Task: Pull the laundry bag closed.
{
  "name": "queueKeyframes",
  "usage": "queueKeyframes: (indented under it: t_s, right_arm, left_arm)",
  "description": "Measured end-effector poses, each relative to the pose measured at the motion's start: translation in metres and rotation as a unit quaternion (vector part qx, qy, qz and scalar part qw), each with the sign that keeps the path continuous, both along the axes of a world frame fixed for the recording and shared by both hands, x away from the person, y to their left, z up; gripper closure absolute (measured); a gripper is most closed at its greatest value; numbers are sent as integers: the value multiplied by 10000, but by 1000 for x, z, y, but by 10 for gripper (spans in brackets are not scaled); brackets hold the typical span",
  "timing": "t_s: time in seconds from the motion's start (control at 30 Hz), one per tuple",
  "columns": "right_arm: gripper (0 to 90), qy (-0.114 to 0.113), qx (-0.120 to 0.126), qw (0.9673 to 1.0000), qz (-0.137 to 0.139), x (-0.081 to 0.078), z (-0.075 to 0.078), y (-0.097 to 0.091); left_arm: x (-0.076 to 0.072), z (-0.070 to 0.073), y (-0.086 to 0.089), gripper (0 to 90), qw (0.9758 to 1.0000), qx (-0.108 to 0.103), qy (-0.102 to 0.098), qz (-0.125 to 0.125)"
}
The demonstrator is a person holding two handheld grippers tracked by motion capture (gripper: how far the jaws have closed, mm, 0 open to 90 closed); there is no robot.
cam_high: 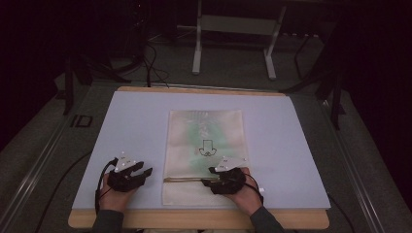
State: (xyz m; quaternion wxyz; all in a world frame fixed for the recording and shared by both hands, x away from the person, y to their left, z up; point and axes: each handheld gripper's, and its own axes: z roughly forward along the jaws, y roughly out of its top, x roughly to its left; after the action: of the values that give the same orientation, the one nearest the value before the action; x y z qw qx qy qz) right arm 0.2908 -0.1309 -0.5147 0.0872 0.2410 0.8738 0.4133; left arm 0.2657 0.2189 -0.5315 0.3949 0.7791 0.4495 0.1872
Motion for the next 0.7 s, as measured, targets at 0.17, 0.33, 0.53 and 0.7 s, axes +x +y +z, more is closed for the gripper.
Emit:
queueKeyframes:
  t_s: [0.17,0.33,0.53,0.7]
  right_arm:
    - [481,-26,-30,10000,48,0,1,2]
    - [545,-86,-124,9993,333,0,3,11]
    - [563,-146,-232,9984,485,3,5,19]
    - [578,-102,-217,9981,560,7,7,26]
  left_arm:
    - [0,1,1,537,9999,-43,-5,-125]
    - [-2,3,2,548,9994,-85,-1,-349]
    - [-3,5,1,590,9982,-115,1,-584]
    - [-5,6,-1,683,9972,-93,19,-738]
